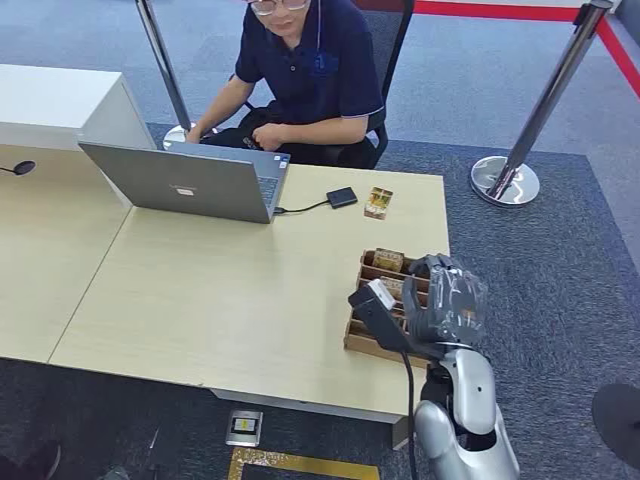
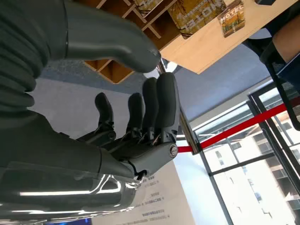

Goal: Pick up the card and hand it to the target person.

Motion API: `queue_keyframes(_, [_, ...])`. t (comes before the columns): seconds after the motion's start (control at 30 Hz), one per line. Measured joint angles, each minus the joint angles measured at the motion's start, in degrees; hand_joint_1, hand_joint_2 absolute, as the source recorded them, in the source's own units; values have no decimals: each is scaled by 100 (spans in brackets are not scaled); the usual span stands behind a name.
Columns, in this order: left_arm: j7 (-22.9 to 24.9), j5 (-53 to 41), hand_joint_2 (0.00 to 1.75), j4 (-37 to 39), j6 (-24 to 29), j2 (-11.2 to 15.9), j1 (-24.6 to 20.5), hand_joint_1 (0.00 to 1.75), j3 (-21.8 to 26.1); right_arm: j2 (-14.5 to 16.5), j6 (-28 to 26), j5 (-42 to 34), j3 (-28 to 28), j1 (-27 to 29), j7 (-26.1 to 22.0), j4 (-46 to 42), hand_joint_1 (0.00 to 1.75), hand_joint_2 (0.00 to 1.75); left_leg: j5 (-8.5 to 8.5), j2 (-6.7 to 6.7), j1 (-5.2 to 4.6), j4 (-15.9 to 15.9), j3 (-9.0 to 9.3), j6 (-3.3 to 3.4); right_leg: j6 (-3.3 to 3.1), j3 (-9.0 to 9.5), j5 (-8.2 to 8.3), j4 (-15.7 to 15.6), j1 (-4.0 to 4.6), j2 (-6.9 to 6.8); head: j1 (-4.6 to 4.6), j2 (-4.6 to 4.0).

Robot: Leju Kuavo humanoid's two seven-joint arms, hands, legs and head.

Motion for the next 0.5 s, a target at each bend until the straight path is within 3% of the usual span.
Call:
queue_keyframes(0.2, [2,-31,0,0,1,0,0,0,0,-20,51,92,129,-10,166,111,99,175,0,0,0,0,0,0,0,0,0,0,0,0,0,0])
queue_keyframes(0.5, [2,-63,0,0,-2,0,0,0,0,-25,126,162,227,-24,307,349,113,175,0,0,0,0,0,0,0,0,0,0,0,0,1,0])
